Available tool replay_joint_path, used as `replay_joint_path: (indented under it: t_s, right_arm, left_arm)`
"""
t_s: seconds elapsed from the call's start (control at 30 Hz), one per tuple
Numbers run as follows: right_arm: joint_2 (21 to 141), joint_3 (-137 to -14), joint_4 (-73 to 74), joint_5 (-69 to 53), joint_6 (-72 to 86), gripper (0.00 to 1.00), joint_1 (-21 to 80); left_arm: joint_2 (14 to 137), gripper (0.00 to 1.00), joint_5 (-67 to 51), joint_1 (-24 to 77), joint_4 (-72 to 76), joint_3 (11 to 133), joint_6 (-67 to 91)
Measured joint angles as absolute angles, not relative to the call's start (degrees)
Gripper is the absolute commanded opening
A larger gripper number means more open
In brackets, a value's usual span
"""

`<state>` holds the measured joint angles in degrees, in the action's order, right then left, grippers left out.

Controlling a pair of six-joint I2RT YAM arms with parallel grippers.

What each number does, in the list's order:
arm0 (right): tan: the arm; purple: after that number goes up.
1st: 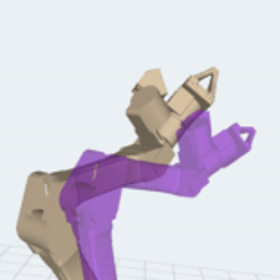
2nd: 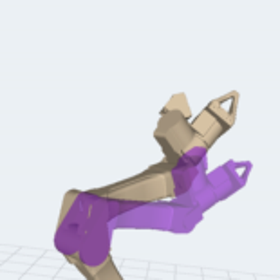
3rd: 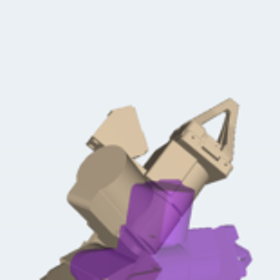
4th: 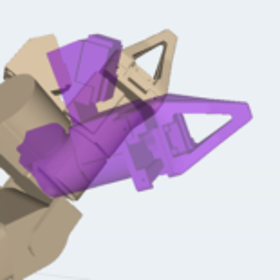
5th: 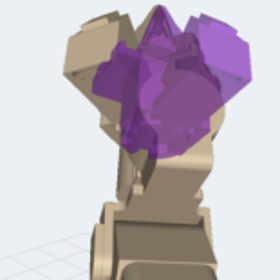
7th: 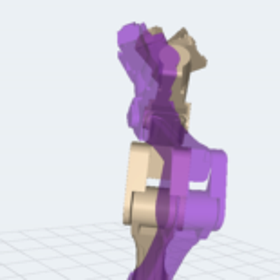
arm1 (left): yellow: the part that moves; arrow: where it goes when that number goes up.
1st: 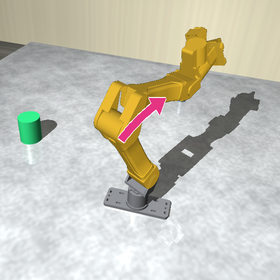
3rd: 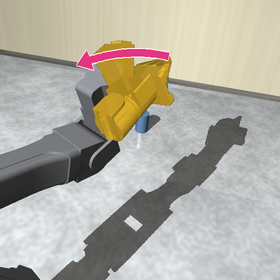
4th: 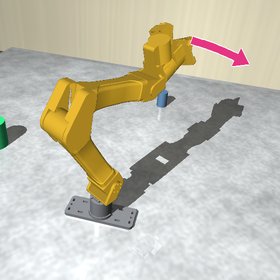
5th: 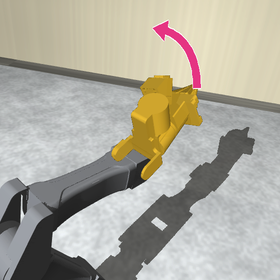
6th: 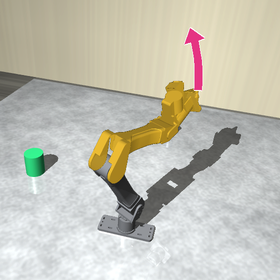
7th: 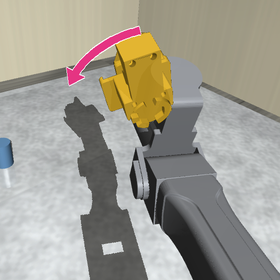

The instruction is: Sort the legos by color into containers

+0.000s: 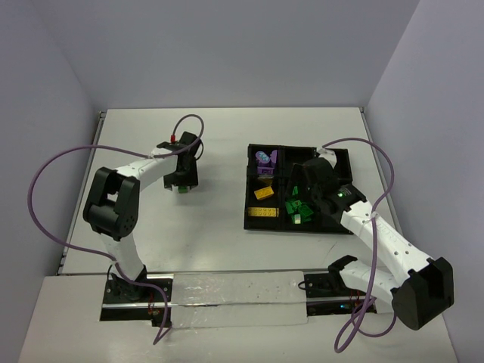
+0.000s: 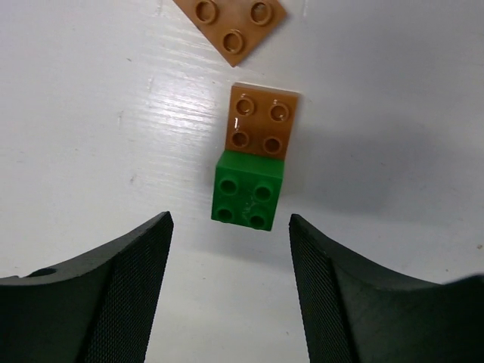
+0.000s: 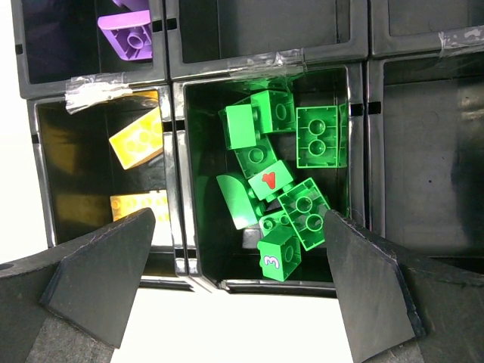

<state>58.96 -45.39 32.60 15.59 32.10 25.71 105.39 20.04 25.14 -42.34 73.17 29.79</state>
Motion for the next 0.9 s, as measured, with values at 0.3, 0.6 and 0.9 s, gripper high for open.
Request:
replay_joint_path:
  t_s: [0.3, 0.6, 0.9]
  right_arm:
    - [58.9, -45.4, 32.6, 15.1, 31.7, 1.0, 25.7]
    - [58.9, -45.4, 32.6, 14.5, 31.7, 1.0, 25.7]
    - [58.9, -45.4, 32.6, 14.3, 31.7, 1.0, 25.7]
  left_arm:
    - [106.0, 0.63, 21.2, 25.1, -42.4, 73.2, 30.1]
    - [106.0, 0.52, 20.2, 24.6, -39.7, 73.1, 29.3]
    - [106.7, 0.49, 18.4, 23.6, -37.5, 73.0, 28.7]
